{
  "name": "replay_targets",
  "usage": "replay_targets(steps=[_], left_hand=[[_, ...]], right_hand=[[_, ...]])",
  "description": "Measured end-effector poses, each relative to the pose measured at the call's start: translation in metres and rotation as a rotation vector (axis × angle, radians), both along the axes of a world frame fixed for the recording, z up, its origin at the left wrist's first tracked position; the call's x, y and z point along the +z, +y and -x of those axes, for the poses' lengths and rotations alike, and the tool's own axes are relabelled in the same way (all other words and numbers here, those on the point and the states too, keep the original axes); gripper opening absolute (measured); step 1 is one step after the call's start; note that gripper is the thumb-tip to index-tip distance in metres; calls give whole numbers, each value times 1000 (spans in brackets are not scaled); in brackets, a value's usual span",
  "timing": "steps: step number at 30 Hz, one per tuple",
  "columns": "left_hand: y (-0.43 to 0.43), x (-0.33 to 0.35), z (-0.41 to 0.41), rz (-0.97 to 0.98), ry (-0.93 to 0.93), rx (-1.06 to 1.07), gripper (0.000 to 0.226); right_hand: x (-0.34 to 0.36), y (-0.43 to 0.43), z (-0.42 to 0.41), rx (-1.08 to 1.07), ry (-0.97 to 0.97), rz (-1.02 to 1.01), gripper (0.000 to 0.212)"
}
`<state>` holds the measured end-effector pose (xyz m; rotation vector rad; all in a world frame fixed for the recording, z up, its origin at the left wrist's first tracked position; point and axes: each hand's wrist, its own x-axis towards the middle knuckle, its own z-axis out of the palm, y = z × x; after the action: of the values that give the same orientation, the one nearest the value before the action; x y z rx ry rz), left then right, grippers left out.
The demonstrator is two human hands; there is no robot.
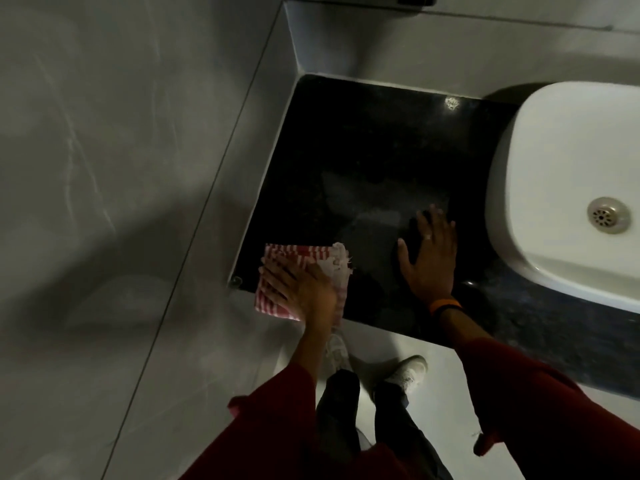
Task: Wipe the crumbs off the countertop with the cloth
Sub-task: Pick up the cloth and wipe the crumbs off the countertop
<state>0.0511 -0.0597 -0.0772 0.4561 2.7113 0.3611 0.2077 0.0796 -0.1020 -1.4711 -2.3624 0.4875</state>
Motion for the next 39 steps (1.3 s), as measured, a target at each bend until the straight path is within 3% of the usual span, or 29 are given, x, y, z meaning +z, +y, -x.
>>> replay_targets(steps=[3,5,7,9,12,13,17,21,23,25,27,29,31,34,39], left_hand=[[-5,12,9,22,-75,-72,65],[-19,23,29,-68,-77,-118,53],[-40,32,56,-239,-77,-266,43],[-61,33,85,-257,-104,-582,43],[-84,24,111,-93,-144,-947,82],[-88,20,114,-84,-111,-1007,85],[-94,6,113,-268,84,-1105,61],[-97,2,102,-309,96,-1203,41],[-88,11,96,-315,-23,-1187,27],[-77,22,88,-322,-240,-1062,33],[-70,34,82,-312,-575,-844,40],[-57,41,80,-338,-833,-693,30],[-34,45,81,-394,-906,-598,20],[11,47,82,-443,-931,-432,17],[95,39,87,-501,-870,-303,22]], right_hand=[[9,-27,8,254,114,-72,48],[12,-58,19,497,173,-67,47],[11,-85,31,724,124,3,62],[4,-100,35,849,-48,17,78],[-3,-99,32,884,-152,-37,72],[-4,-98,32,878,-136,-45,67],[-8,-106,33,807,-59,-52,62],[-1,-113,16,739,28,-65,44],[13,-115,5,670,71,11,36],[31,-114,-2,529,108,155,34],[49,-108,-6,339,181,398,31],[62,-93,-6,156,356,701,22],[72,-70,-2,-7,539,897,22],[79,-32,8,-176,714,969,24],[65,45,30,-371,679,868,36]])
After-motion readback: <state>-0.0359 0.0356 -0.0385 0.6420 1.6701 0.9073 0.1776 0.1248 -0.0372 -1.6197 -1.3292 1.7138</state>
